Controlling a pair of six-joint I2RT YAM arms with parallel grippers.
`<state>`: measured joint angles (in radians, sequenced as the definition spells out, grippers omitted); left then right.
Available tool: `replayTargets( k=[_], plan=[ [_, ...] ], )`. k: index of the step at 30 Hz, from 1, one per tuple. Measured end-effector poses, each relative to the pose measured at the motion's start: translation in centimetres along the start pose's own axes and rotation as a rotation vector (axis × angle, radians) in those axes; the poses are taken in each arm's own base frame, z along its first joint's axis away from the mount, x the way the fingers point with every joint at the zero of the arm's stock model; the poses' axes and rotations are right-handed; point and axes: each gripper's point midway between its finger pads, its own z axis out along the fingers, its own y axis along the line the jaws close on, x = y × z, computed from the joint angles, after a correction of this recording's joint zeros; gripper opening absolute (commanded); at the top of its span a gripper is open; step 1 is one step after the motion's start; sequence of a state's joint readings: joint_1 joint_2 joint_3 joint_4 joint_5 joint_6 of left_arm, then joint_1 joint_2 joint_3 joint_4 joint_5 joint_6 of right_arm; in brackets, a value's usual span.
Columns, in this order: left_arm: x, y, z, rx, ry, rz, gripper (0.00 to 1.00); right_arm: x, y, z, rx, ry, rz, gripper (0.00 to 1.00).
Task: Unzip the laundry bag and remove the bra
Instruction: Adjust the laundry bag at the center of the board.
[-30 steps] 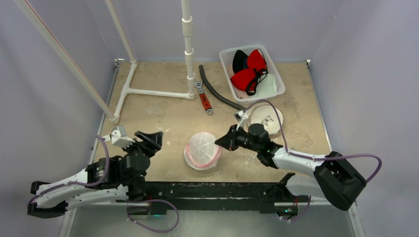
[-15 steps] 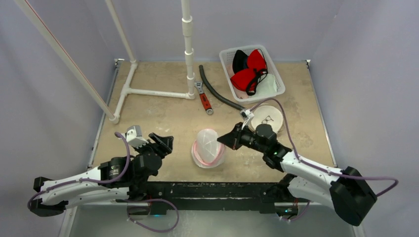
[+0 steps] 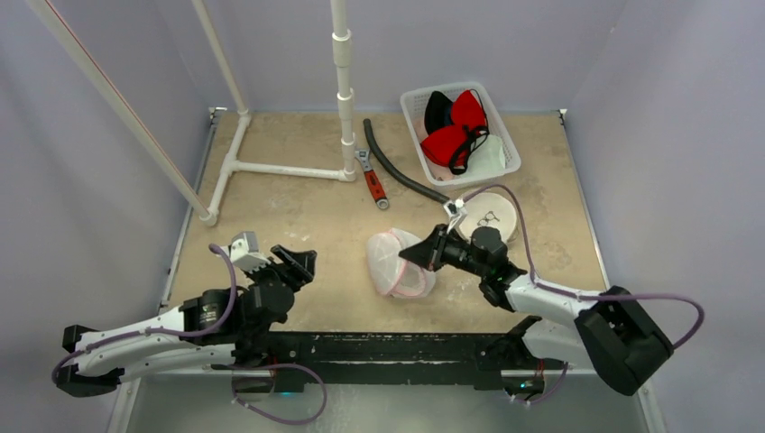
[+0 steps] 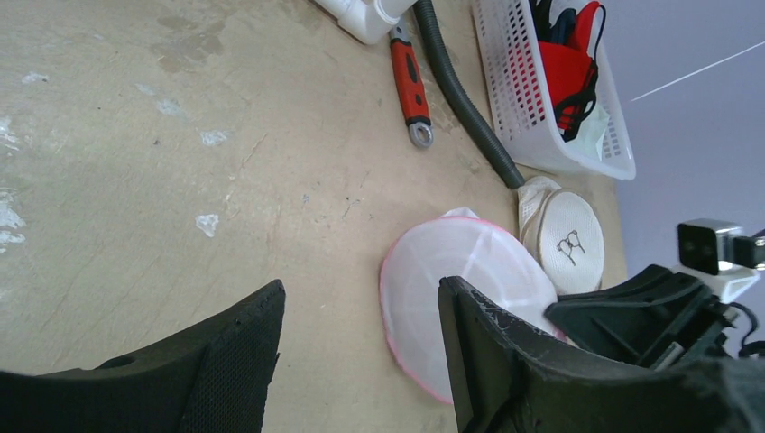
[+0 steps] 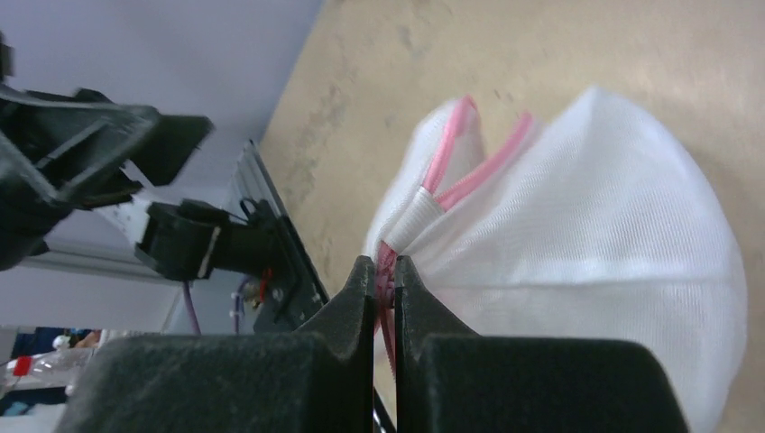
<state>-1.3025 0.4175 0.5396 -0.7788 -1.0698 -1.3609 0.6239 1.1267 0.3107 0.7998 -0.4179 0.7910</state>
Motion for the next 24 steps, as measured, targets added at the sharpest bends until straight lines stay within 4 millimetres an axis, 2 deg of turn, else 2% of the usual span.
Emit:
replayTargets(
  k=[3, 6, 16, 24],
  plan=[
    [0.5, 0.4, 0.1, -0.005, 0.007, 0.012, 0.61, 2.8, -2.6, -0.7, 0.057, 0.061, 0.068, 0.0],
    [0.6, 0.3, 0.1, -0.001, 0.011, 0.007, 0.61, 3.7, -3.2, -1.3, 0.076, 0.077, 0.074, 0.0],
    [1.0, -0.4, 0.4, 0.005, 0.011, 0.012, 0.61, 0.7, -2.2, -2.4, 0.08, -0.009, -0.021, 0.0],
    [1.1, -0.7, 0.5, 0.011, 0.009, 0.008, 0.61, -2.6, 1.5, -2.5, -0.044, -0.074, -0.02, 0.0]
  ],
)
